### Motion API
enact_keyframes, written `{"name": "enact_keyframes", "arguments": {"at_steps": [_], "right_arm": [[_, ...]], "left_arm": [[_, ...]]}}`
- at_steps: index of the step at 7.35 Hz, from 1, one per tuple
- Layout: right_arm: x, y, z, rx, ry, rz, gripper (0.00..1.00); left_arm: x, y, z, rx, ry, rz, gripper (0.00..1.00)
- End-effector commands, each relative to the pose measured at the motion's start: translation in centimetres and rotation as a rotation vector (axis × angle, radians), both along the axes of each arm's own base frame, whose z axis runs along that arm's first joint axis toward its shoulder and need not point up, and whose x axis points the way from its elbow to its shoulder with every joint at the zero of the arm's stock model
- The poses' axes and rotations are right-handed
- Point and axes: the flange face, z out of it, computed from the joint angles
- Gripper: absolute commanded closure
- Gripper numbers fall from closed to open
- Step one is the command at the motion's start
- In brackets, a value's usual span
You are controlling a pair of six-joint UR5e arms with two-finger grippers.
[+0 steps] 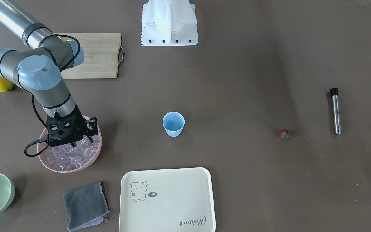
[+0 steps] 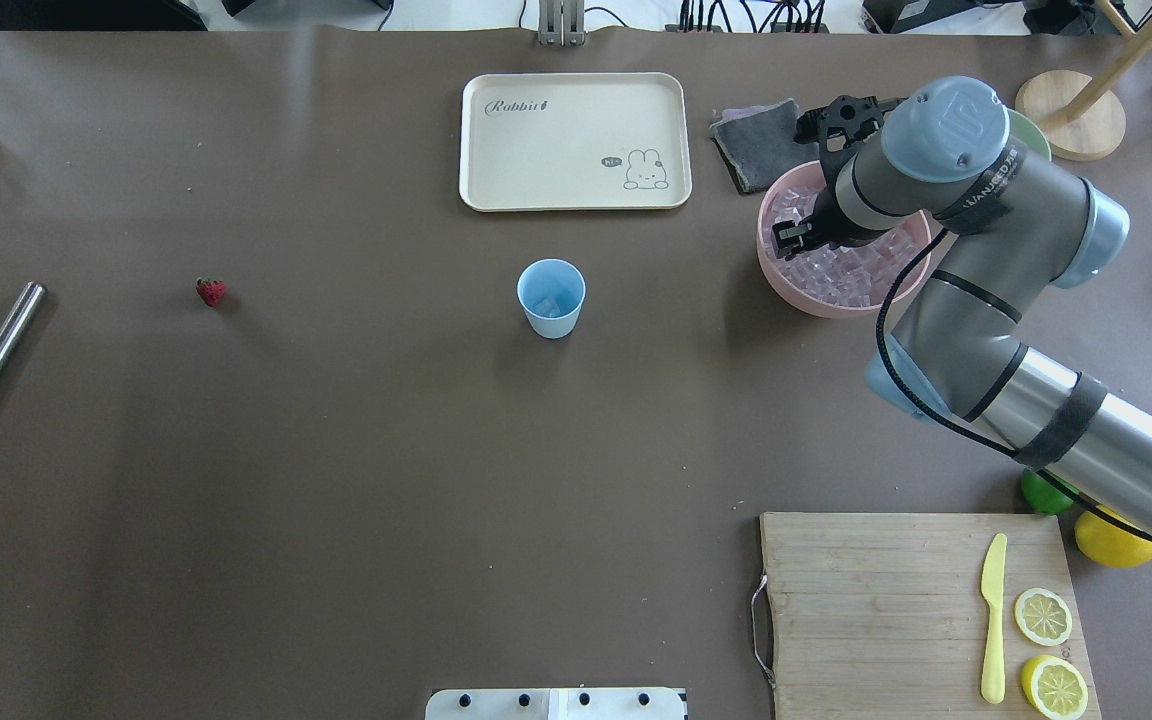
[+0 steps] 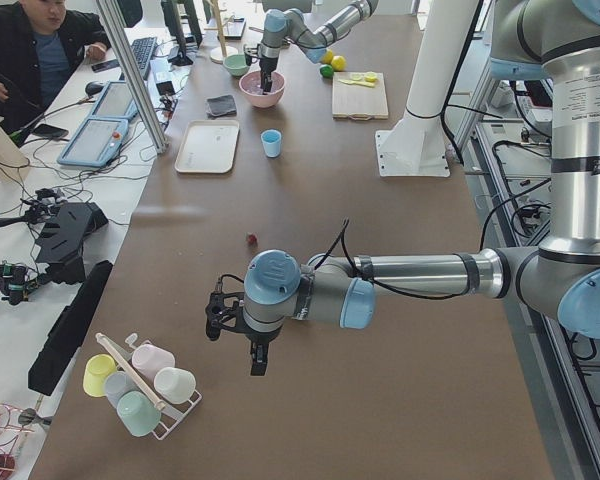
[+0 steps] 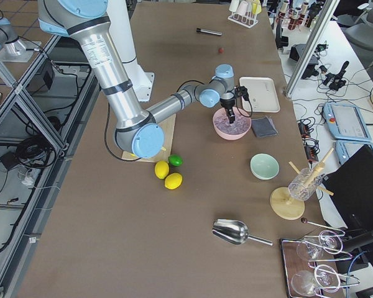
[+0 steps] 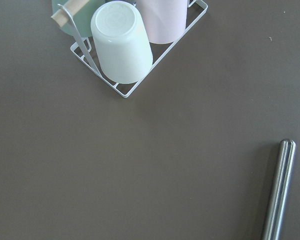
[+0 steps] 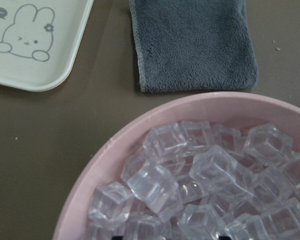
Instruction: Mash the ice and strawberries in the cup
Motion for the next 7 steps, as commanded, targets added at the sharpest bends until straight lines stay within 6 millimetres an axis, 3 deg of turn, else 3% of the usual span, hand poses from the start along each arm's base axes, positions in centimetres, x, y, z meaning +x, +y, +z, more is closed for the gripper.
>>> {"name": "enact_keyframes", "arguments": {"at_steps": [1, 3, 7], "right_arm": [[0.72, 0.12, 1.06, -0.001, 0.013, -0.003, 0.45], [0.83, 0.33, 1.37, 0.005, 0.019, -0.009, 0.47], [0.70, 0.43, 1.18, -0.001, 0.012, -0.010, 0.86]], "left_arm": [[0.00, -0.02, -0.09, 0.003, 0.000, 0.000, 0.02], [0.00, -0.03, -0.17, 0.004, 0.000, 0.000, 0.02], [-0.03, -0.32, -0.45, 0.010, -0.001, 0.000, 0.02]]}}
